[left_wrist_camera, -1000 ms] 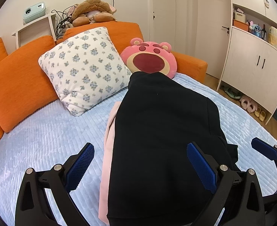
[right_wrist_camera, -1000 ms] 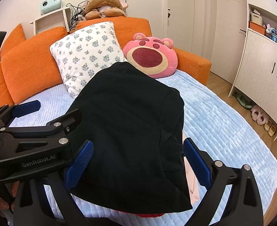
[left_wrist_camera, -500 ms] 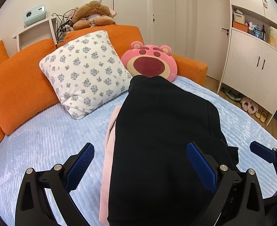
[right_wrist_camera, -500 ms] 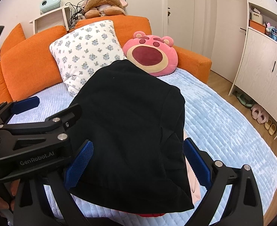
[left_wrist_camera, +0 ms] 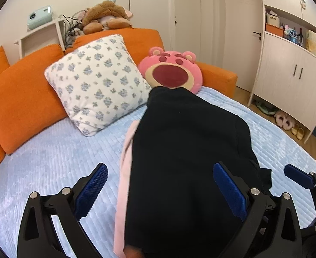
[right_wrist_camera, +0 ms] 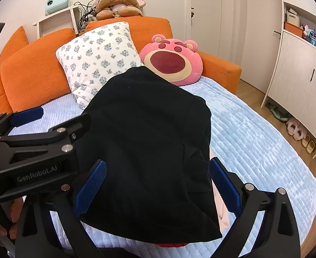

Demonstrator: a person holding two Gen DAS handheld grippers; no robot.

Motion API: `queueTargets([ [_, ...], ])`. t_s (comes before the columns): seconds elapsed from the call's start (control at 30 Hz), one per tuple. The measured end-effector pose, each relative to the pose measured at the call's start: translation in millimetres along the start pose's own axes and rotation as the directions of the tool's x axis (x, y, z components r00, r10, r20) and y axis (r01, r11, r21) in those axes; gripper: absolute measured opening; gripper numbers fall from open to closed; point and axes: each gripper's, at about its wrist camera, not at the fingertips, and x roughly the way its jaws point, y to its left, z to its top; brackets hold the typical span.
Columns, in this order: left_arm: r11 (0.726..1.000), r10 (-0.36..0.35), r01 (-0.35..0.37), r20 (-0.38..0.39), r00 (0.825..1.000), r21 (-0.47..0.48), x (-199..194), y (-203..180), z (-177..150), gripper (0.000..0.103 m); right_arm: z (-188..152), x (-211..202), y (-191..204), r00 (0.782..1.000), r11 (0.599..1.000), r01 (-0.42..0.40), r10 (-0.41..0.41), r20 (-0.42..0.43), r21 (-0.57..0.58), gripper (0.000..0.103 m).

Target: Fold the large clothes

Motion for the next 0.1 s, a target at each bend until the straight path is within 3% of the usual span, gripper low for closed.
queueTargets([
  [0.1, 1.000, -0.003, 0.003, -0.001, 1.000, 0.000, -0.7, 0.3, -0.5, 0.099, 0.1, 0.2, 0.0, 1.000, 1.000, -0.002, 0.002, -0.001, -0.001, 0.095],
])
